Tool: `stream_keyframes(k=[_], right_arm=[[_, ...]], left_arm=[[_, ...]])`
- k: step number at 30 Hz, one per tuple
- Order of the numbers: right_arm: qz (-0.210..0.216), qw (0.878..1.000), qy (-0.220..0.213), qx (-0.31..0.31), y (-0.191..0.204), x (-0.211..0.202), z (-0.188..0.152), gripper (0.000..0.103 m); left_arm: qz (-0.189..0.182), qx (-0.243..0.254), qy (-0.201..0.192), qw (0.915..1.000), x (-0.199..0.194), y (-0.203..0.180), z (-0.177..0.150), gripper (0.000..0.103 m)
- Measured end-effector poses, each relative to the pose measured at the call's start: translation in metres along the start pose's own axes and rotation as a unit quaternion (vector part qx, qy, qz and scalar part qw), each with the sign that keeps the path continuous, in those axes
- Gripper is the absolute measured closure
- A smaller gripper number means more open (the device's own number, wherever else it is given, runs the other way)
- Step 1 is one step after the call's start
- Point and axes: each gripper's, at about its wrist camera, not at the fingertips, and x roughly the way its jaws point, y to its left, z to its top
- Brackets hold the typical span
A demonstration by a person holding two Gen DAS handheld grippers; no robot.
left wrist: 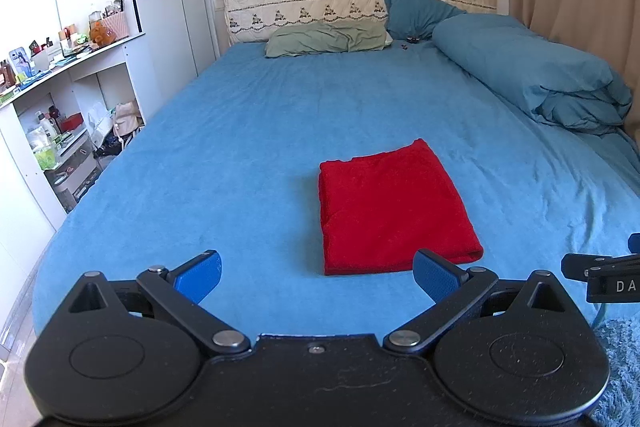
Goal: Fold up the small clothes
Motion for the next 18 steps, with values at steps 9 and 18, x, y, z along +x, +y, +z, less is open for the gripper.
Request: stream_keyframes(k=[9,18], right_arm=[[-0.002,1.0,-0.002,0.001,0.0033,-0.0016,-0.0013,0.0],[-0.001,1.0,-0.002,0.0,0.0028,-0.001,-0.0012,0.0]], left_arm=[[-0.003,0.008,-0.009,0.9999,-0.0019,-0.0022,-0.0029,0.0],[-0.003,0.013,-0.014,0.9998,-0.0011,-0.0044,-0.0037,0.0]])
